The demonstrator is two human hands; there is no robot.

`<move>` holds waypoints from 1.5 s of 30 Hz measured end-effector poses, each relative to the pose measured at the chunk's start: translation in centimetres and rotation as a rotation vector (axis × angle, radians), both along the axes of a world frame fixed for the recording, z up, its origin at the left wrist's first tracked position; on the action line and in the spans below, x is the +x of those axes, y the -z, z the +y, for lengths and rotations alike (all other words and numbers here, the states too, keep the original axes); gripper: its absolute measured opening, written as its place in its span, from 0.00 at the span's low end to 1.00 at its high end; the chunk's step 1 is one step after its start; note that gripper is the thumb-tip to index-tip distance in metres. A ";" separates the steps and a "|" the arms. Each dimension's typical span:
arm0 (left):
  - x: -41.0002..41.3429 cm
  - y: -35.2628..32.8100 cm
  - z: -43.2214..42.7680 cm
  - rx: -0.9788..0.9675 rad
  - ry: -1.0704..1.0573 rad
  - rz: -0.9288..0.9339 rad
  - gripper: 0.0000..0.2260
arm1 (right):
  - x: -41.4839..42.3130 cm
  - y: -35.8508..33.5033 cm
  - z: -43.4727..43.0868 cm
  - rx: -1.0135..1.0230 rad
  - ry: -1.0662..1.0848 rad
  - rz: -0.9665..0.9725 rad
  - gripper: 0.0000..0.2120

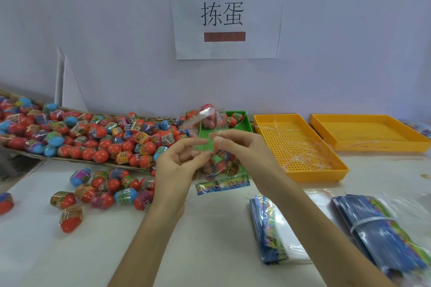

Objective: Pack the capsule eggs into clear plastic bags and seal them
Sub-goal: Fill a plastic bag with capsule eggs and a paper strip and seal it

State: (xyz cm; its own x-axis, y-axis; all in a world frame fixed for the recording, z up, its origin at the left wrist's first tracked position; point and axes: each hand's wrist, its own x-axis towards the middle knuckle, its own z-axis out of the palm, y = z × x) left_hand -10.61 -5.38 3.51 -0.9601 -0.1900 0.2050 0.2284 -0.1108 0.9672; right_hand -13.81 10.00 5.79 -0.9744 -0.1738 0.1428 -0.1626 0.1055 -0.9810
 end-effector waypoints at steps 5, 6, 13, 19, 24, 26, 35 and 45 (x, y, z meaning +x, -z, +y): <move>0.0 0.0 0.4 0.006 -0.066 0.004 0.12 | 0.0 -0.3 0.2 -0.026 0.029 -0.006 0.03; -0.1 0.0 0.4 0.006 -0.045 -0.017 0.16 | 0.0 -0.3 0.3 -0.044 0.042 -0.013 0.02; 0.0 0.1 0.7 -0.051 0.097 -0.051 0.08 | -0.1 -0.5 0.5 -0.105 0.050 -0.012 0.07; -0.2 0.4 0.4 -0.030 -0.001 -0.090 0.05 | -0.8 -0.6 1.8 -0.288 0.295 -0.025 0.08; -0.4 0.5 0.3 0.036 -0.111 -0.094 0.05 | -2.9 0.1 3.3 -0.279 0.422 0.013 0.09; -0.4 0.4 0.3 0.106 -0.136 -0.100 0.06 | -4.9 0.6 3.0 -0.076 0.458 0.030 0.09; -0.6 0.6 0.2 0.208 -0.014 -0.186 0.15 | -15.6 2.2 -0.4 1.118 0.316 0.282 0.15; -0.4 0.3 0.6 0.145 0.050 -0.142 0.24 | -10.9 -2.0 0.8 0.174 0.392 0.182 0.09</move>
State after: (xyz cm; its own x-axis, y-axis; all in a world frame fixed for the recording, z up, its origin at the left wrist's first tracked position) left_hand -11.05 -4.81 3.23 -0.9864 -0.1595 0.0406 0.0815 -0.2592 0.9624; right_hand -24.72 10.77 7.80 -0.9330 0.1663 0.3190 -0.2454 0.3543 -0.9024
